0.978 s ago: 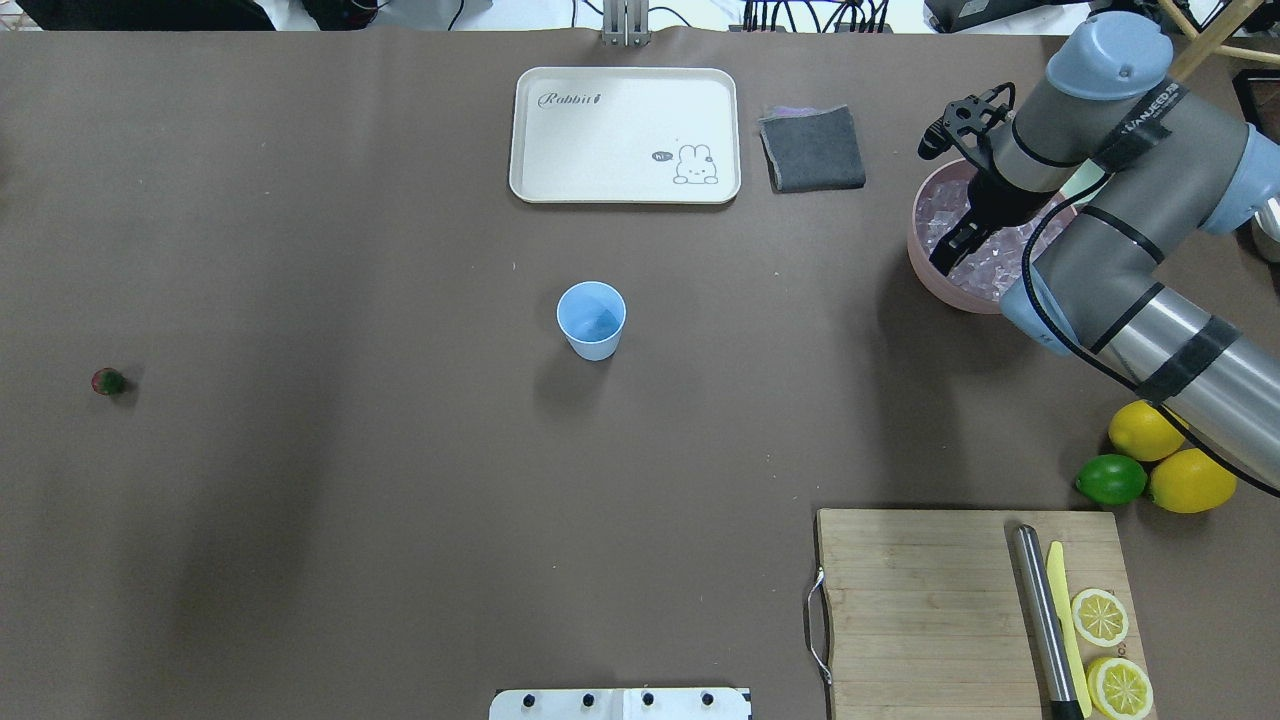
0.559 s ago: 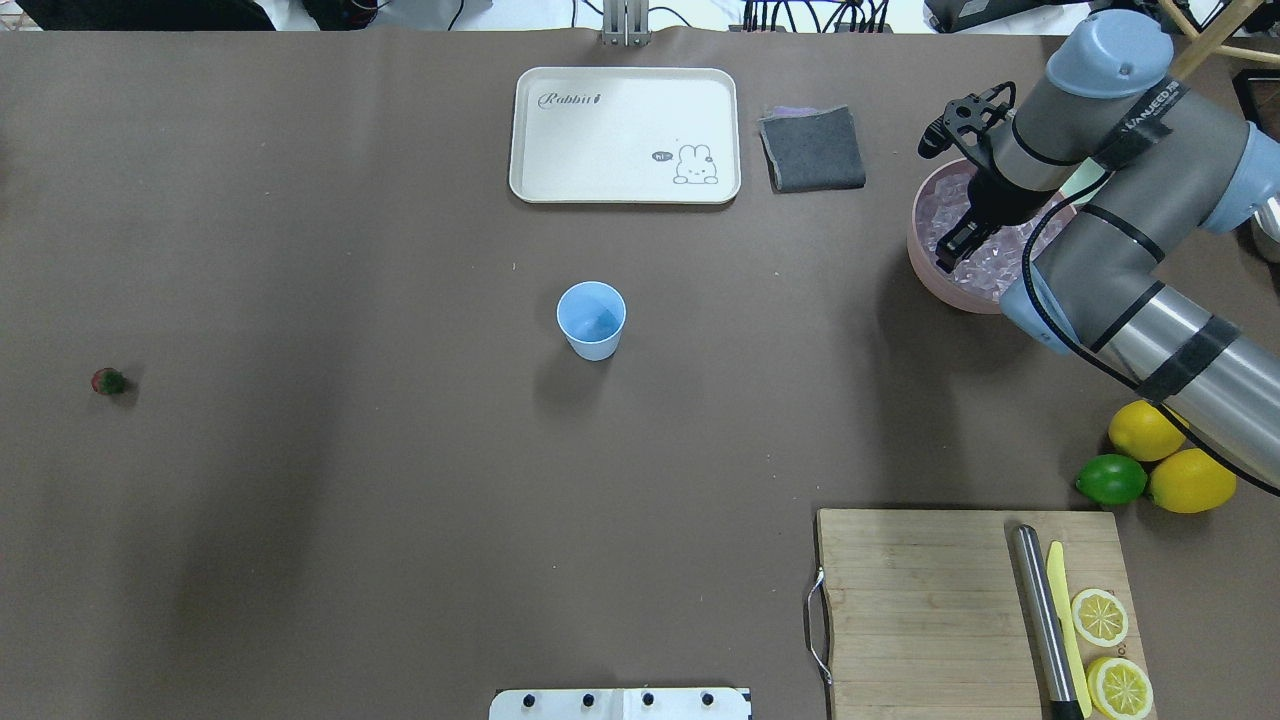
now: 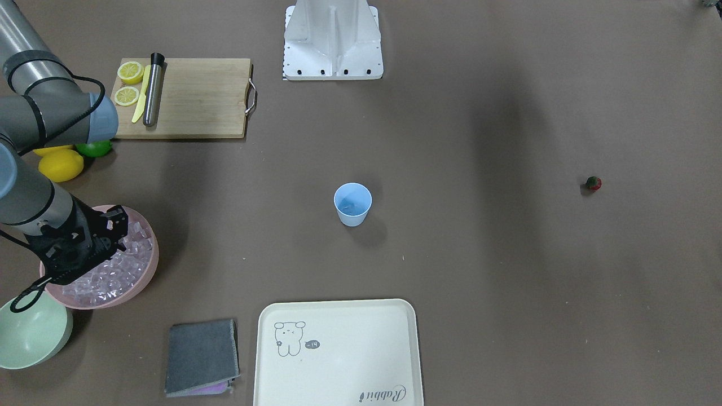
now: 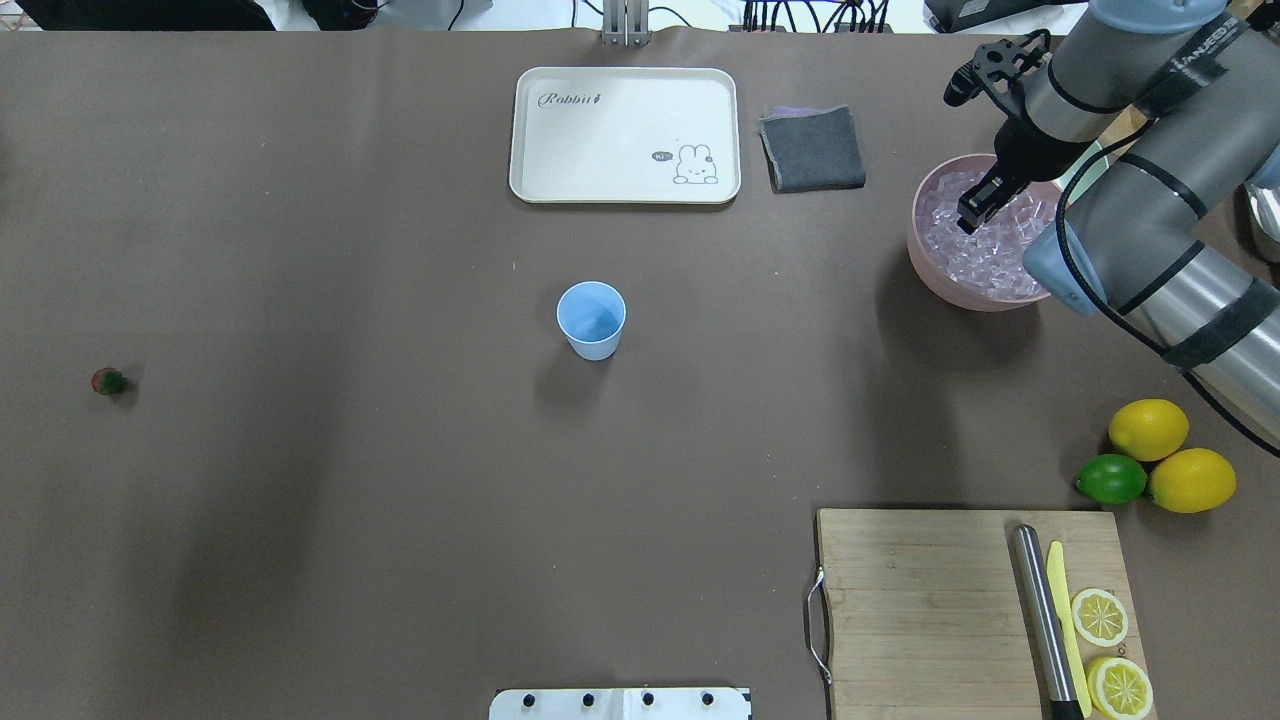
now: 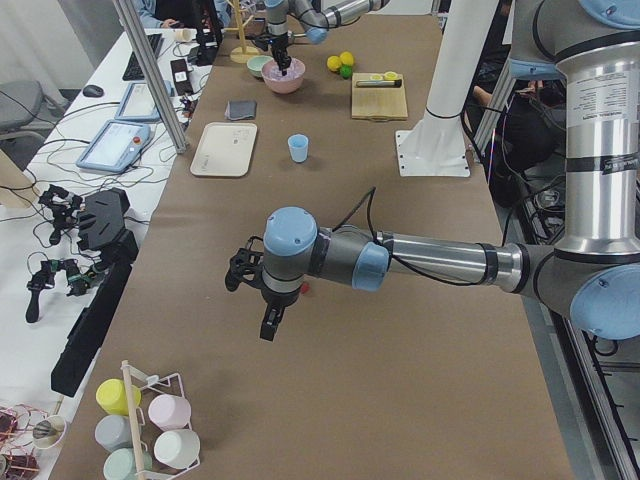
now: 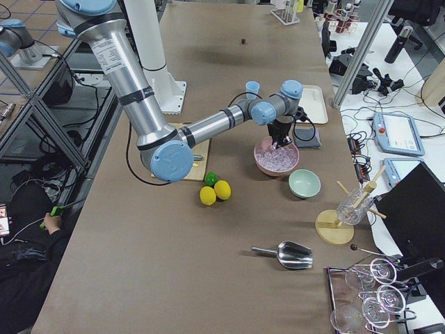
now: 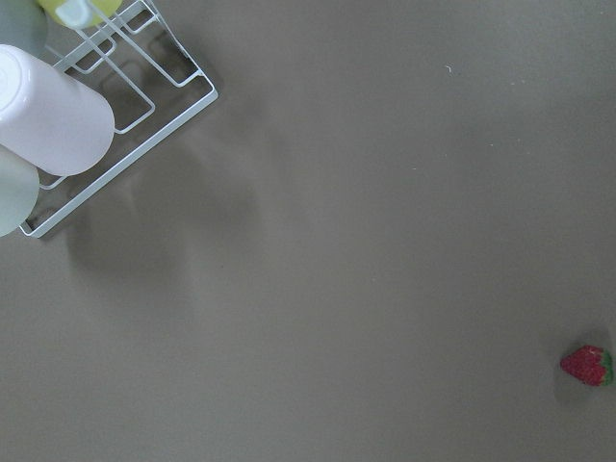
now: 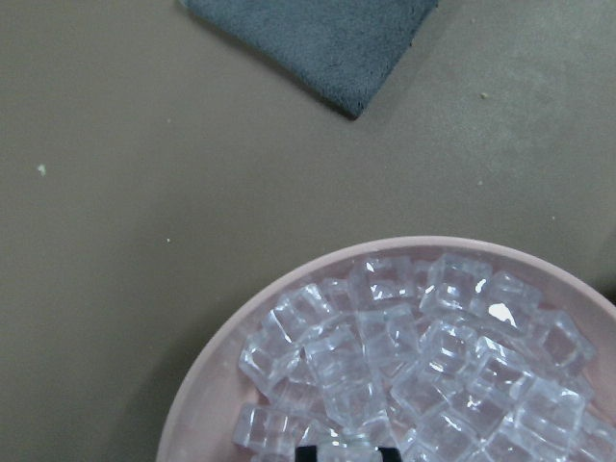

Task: Put ice and strawberries in cup
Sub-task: 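Carry the ice cube with the right gripper to the blue cup and drop it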

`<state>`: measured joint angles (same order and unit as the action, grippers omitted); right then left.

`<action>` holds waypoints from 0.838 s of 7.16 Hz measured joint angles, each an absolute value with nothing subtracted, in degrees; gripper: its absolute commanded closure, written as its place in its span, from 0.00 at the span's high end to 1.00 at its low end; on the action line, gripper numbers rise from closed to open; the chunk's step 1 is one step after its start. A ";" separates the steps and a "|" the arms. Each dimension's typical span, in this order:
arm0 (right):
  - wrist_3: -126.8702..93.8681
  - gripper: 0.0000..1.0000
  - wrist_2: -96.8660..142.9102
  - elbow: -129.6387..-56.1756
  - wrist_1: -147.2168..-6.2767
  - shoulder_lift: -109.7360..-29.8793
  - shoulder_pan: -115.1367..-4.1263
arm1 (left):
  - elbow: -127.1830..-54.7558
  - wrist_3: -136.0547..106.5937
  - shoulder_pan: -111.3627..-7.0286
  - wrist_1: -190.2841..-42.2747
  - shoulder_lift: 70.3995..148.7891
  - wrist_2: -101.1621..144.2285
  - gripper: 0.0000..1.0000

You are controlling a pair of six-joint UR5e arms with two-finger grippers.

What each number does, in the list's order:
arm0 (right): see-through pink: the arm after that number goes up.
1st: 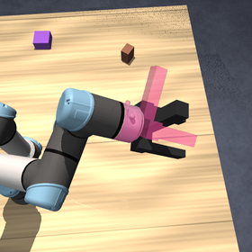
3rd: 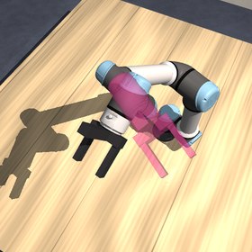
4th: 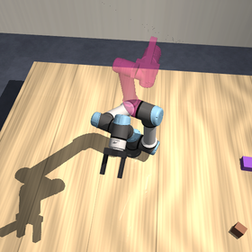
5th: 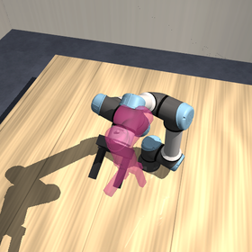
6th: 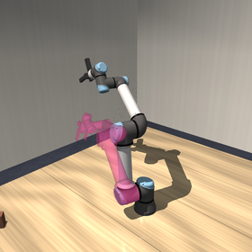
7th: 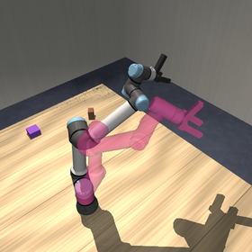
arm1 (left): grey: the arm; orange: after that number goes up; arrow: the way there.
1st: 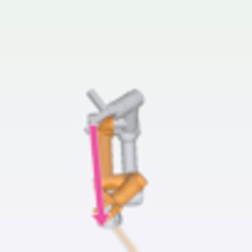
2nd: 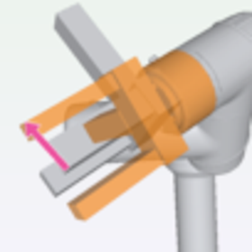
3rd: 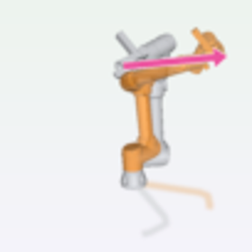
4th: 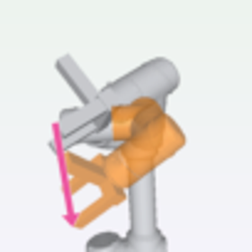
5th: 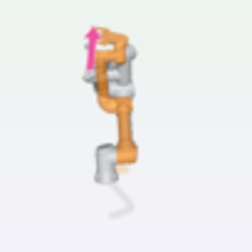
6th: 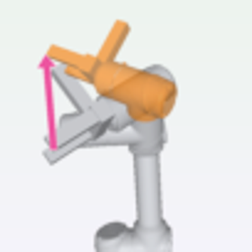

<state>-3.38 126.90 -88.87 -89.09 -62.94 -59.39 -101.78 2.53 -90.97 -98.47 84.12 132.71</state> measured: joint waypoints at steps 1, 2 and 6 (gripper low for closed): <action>-3.29 0.00 126.88 -91.99 -92.83 -62.46 -60.34 | -101.77 2.49 -90.97 -98.45 84.16 132.73 0.98; -4.79 0.00 127.19 -94.88 -95.44 -61.75 -60.73 | -101.73 2.47 -90.97 -98.44 84.18 132.77 0.98; -40.01 0.00 130.71 -98.90 -91.03 -54.76 -51.55 | -101.66 2.43 -90.91 -98.42 84.60 132.80 0.98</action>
